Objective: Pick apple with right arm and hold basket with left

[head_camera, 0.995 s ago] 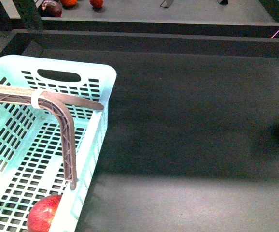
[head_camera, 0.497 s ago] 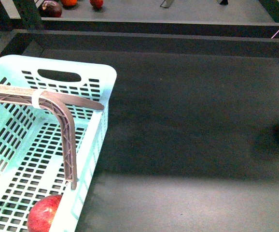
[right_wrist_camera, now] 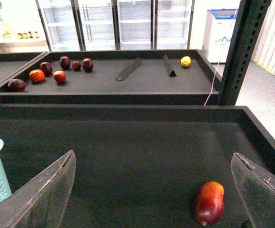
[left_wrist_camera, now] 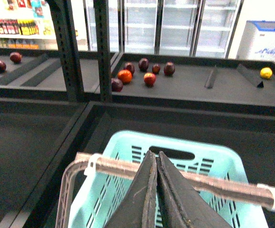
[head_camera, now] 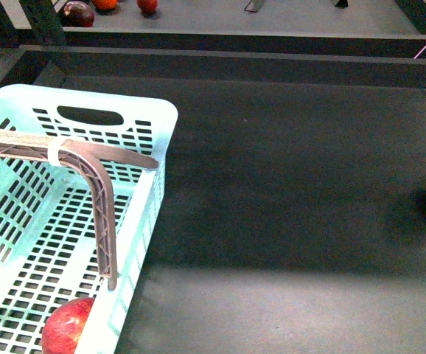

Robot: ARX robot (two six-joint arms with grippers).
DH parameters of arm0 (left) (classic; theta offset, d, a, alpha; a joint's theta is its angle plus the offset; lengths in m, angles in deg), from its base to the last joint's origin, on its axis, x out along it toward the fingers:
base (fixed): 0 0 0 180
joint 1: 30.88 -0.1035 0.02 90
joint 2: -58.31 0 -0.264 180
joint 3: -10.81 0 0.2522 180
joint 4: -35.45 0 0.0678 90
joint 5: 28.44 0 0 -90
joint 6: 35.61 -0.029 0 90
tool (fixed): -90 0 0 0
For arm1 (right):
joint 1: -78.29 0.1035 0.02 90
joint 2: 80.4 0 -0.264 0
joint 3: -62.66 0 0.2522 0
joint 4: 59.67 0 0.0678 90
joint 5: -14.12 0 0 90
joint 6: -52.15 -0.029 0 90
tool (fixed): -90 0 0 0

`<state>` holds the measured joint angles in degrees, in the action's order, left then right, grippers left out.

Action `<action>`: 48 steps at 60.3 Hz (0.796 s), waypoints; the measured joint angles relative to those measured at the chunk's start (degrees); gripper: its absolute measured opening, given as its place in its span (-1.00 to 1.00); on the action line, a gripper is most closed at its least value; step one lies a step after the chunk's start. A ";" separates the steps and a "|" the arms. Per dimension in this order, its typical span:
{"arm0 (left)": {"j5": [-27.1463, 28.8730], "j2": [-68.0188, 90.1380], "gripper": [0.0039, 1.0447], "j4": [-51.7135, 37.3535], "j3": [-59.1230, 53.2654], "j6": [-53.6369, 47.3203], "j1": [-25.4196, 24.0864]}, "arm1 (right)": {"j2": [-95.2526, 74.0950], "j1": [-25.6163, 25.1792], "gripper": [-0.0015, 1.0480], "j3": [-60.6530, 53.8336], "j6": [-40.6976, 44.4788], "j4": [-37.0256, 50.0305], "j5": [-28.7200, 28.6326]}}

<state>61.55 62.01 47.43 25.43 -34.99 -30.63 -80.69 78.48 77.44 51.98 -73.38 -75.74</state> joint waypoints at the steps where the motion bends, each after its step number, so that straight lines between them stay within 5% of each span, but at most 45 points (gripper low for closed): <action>1: 0.00 -0.63 -0.94 0.48 0.00 0.02 0.00 | 0.00 0.00 0.83 0.00 0.00 0.00 -0.02; 48: 0.02 -3.34 -0.94 1.70 0.00 0.00 0.00 | 0.00 0.00 0.83 0.00 0.00 0.00 -0.02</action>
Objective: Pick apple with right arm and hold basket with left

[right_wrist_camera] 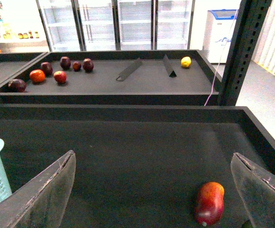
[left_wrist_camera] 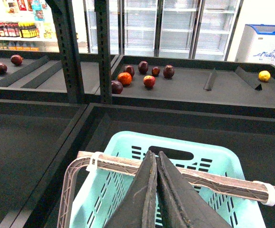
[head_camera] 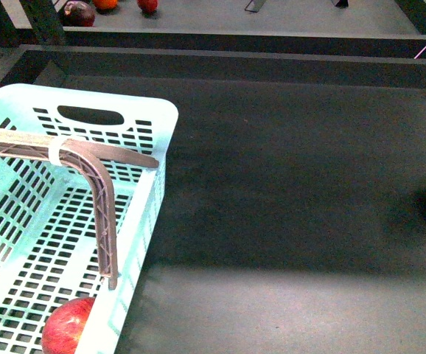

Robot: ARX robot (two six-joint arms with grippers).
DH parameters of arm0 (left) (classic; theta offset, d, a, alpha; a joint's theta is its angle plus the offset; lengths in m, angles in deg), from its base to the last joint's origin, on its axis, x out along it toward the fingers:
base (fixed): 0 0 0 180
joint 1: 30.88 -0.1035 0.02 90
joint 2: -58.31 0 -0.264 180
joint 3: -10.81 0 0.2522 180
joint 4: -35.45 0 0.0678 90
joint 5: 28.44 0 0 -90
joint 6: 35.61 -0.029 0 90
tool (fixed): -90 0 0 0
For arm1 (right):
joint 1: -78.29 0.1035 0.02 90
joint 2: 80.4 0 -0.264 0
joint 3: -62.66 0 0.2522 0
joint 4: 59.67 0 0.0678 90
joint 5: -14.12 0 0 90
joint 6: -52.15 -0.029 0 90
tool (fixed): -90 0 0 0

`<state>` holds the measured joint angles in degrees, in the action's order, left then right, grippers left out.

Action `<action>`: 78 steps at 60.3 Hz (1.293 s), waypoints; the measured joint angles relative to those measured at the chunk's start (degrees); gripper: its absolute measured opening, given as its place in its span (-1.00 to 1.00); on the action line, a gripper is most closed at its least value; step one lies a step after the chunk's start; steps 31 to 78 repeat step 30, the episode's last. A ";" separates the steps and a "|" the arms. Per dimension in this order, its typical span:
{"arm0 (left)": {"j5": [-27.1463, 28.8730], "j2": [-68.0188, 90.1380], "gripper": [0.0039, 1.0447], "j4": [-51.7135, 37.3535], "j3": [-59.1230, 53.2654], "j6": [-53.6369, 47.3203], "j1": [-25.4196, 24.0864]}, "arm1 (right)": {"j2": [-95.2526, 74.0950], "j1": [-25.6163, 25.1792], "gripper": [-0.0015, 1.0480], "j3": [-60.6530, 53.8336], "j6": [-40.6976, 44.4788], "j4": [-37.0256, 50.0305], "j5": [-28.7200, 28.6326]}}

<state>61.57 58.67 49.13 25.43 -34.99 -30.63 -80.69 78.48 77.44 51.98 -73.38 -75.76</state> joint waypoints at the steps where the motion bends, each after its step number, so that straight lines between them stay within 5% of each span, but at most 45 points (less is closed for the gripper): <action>1: 0.00 0.00 -0.94 0.00 0.00 0.00 0.00 | 0.00 0.00 0.83 0.00 0.00 0.00 0.00; 8: 0.00 0.00 -0.88 0.00 0.00 0.02 0.00 | 0.00 0.00 0.83 0.00 0.00 0.00 0.00; 22: -0.02 0.00 0.25 0.00 0.00 0.02 0.00 | 0.00 0.00 0.83 0.00 0.00 0.00 0.00; 30: -0.02 0.00 0.72 0.00 0.00 0.00 0.00 | 0.00 0.00 0.83 0.00 0.00 0.00 0.00; 78: -0.02 0.00 0.72 0.00 0.00 0.00 0.00 | 0.00 0.00 0.83 0.00 0.00 0.00 0.00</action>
